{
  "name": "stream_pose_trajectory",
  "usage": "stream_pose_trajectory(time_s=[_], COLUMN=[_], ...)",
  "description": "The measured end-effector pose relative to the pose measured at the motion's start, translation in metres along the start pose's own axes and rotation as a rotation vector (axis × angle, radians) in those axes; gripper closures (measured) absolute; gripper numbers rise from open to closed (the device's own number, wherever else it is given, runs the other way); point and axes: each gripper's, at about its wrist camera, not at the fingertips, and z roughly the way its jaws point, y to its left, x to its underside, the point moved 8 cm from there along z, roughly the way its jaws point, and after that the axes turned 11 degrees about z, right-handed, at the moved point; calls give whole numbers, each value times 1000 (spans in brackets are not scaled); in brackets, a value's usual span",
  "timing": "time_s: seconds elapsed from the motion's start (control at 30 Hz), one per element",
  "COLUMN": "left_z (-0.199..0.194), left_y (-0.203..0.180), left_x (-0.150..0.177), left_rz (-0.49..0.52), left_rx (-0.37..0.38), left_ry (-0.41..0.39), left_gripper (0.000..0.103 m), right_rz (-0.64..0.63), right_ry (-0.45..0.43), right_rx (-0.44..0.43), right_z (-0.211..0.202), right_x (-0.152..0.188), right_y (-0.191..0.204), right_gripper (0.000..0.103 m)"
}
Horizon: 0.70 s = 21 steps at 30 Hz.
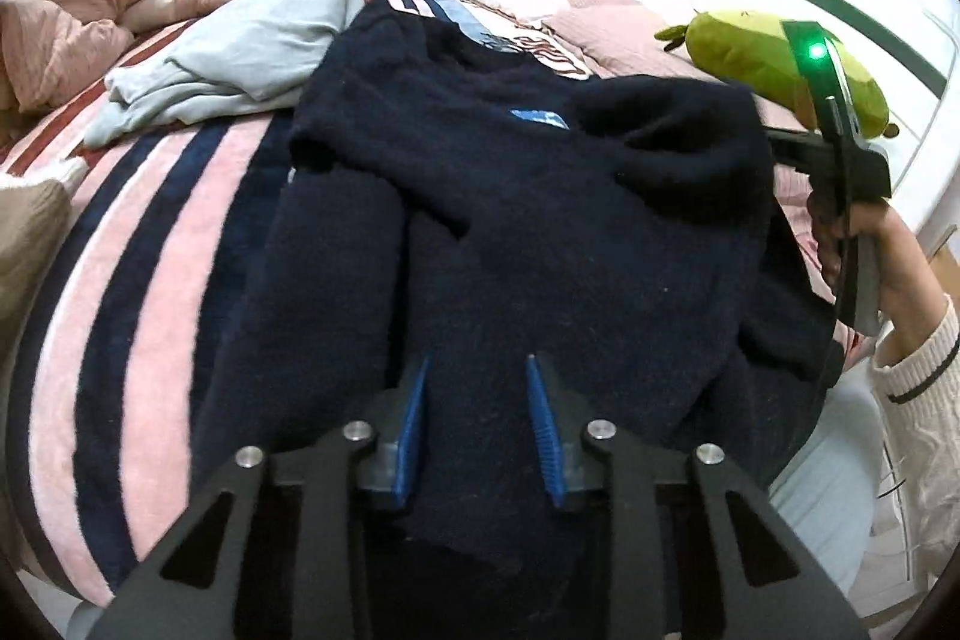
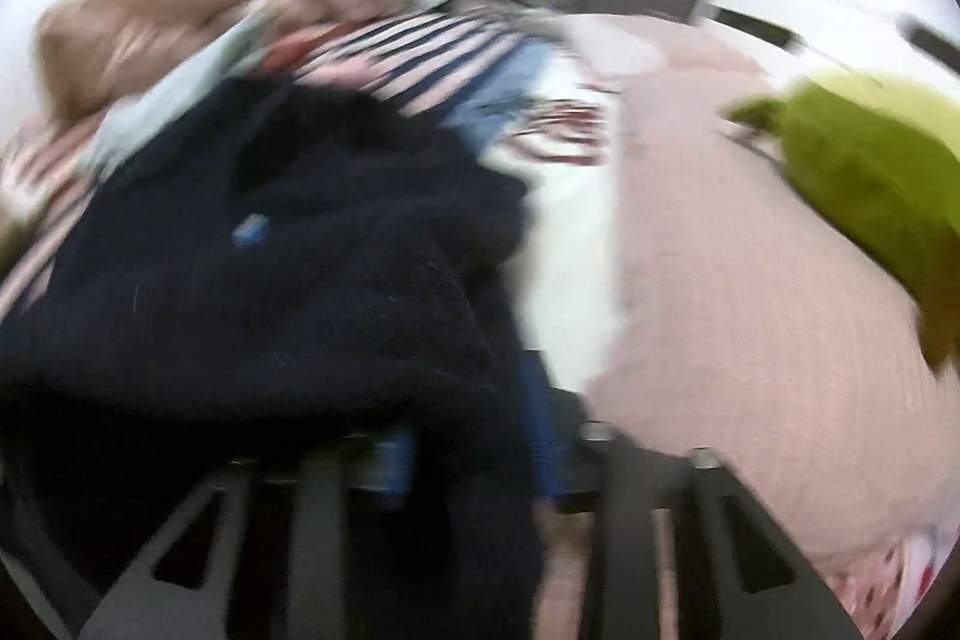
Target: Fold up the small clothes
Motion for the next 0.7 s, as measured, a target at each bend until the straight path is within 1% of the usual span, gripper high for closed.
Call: stream_pose_trajectory(time_s=[0.03,0.1,0.17,0.23,0.3,0.33,0.37,0.4,0.47,0.53,0.6,0.63,0.7], left_z=[-2,-3,-3,-2,-3,-4,-8,-13,-26,-39,-52,-54,-54], left_y=[2,4,4,3,1,1,0,0,-2,-5,-5,-5,2], left_x=[0,0,0,0,0,-2,-3,-5,-9,-12,-13,-13,-8], left_rz=[2,6,11,17,29,33,35,35,48,66,75,77,83], left_rx=[-2,-2,1,0,-16,-21,-26,-27,-35,-47,-59,-67,-101], left_ry=[-2,-4,-5,-2,-2,-9,-22,-37,-66,-89,-111,-109,-76], left_gripper=[78,79,83,87,89,91,92,93,93,93,93,93,93], right_rz=[41,105,162,174,146,140,140,147,163,173,175,181,196], right_ry=[-17,-32,-3,0,16,17,15,14,14,10,4,3,8], right_rx=[29,71,50,3,-31,-40,-48,-61,-77,-95,-112,-131,-168], right_z=[-2,-5,-1,-2,-6,-10,-14,-22,-32,-45,-57,-66,-78], right_x=[-5,-10,-7,-3,2,3,5,10,16,23,31,37,49], right_y=[-16,-47,-69,-71,-66,-63,-62,-62,-63,-66,-68,-68,-67], right_gripper=[93,93,95,95,89,83,78,76,65,62,61,60,59])
